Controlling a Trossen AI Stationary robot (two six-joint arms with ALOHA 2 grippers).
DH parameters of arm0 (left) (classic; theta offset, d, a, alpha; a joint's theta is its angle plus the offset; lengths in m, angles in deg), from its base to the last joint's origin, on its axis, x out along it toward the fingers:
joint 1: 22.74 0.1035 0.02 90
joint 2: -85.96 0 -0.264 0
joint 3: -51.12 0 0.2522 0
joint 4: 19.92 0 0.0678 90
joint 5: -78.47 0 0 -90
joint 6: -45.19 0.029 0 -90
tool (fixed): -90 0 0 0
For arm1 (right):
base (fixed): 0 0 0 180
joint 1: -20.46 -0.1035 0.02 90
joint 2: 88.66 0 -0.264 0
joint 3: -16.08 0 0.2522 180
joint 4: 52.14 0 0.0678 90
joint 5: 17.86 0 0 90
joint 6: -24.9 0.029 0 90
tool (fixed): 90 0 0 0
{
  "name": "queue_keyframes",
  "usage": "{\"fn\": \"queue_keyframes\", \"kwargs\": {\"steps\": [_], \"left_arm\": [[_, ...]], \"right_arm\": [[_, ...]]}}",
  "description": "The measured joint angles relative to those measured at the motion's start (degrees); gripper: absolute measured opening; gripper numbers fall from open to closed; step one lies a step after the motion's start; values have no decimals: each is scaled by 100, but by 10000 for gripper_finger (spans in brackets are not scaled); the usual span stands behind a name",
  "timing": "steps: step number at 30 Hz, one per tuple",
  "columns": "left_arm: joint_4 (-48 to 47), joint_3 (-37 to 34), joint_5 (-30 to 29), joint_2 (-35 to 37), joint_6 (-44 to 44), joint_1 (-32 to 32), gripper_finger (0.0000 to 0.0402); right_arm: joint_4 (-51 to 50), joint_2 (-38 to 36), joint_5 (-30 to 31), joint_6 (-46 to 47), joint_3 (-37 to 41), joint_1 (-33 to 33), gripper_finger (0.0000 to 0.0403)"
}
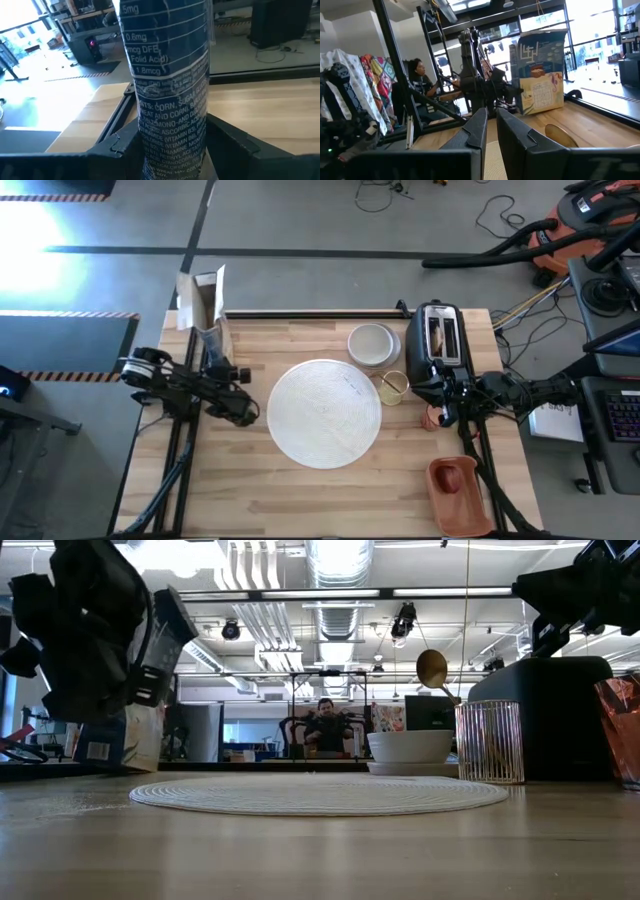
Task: Arrange a breakfast setting
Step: Move the cereal to the top left of the table
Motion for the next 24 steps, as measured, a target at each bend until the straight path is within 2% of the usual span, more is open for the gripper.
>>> {"fn": "queue_keyframes", "kwargs": {"steps": [7, 17, 24], "left_arm": [[227, -238, -70, -65, 17, 51, 169], [264, -275, -111, -105, -36, 653, 169], [407, -282, -216, -105, -48, 835, 169]], "right_arm": [[0, 1, 0, 0, 1, 0, 34], [-1, 2, 0, 0, 1, -1, 34], [0, 1, 0, 0, -1, 0, 34]]}}
